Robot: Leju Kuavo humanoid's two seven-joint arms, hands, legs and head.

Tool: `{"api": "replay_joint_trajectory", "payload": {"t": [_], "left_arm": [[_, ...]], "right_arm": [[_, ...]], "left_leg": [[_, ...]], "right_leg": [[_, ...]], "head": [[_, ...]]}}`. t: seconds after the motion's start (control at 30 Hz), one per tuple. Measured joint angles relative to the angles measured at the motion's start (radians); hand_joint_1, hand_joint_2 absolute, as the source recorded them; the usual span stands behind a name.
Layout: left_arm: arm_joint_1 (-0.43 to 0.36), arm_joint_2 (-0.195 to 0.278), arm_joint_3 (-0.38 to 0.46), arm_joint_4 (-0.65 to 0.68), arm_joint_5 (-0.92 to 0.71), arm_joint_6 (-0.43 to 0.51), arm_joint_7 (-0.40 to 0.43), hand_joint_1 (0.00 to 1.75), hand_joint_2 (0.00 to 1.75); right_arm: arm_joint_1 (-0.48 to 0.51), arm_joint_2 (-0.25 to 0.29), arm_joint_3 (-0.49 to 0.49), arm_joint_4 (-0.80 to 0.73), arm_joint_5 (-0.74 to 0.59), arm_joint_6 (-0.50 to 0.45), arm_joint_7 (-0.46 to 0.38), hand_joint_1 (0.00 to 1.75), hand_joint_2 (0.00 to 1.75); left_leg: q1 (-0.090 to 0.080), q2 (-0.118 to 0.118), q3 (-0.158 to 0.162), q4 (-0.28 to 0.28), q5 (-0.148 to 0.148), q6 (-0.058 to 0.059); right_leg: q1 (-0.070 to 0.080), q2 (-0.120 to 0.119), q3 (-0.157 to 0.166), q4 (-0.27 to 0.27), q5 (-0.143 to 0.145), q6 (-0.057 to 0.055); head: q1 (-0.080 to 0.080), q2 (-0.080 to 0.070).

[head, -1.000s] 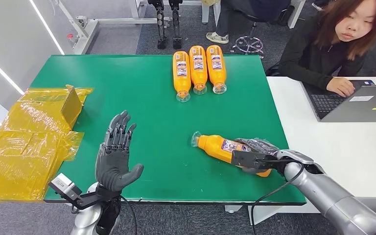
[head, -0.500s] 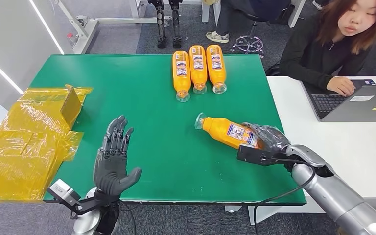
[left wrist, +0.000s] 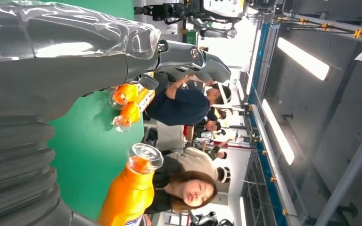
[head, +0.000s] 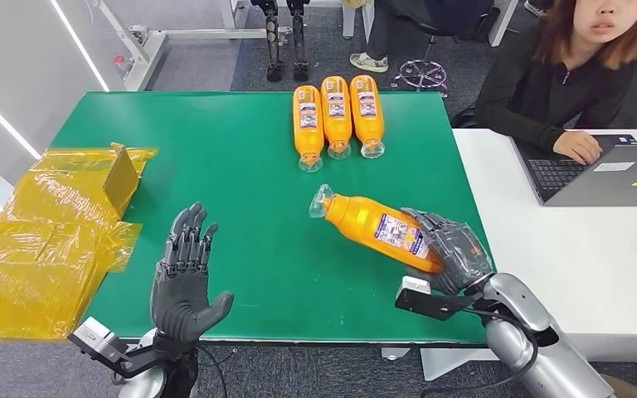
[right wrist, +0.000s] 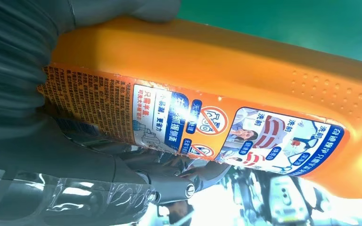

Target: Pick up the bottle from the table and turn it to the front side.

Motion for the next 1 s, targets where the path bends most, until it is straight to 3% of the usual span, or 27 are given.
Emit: {"api": "replay_joint_trajectory", "payload": {"t": [0.27, 0.63, 1.0], "left_arm": [[-0.004, -0.009, -0.001, 0.002, 0.051, -0.070, 0.030, 0.00, 1.75], [-0.024, -0.044, -0.038, 0.044, 0.266, -0.310, 0.111, 0.00, 1.75], [-0.081, -0.059, -0.056, 0.125, 0.332, -0.341, 0.111, 0.00, 1.75]], "right_arm": [[0.133, 0.098, -0.004, -0.084, 0.089, -0.125, -0.042, 1.75, 1.75], [0.192, 0.222, 0.014, -0.125, 0.144, -0.177, -0.057, 1.75, 1.75], [0.273, 0.278, 0.014, -0.180, 0.201, -0.223, -0.065, 1.75, 1.75]], "left_leg": [[0.000, 0.000, 0.000, 0.000, 0.000, 0.000], [0.000, 0.001, 0.000, 0.000, 0.000, 0.000], [0.000, 0.000, -0.001, 0.000, 0.000, 0.000]], "right_leg": [[0.000, 0.000, -0.001, 0.000, 0.000, 0.000], [0.000, 0.000, -0.001, 0.000, 0.000, 0.000], [0.000, 0.000, -0.001, 0.000, 0.000, 0.000]], "head": [[0.000, 0.000], [0.000, 0.000], [0.000, 0.000]]}}
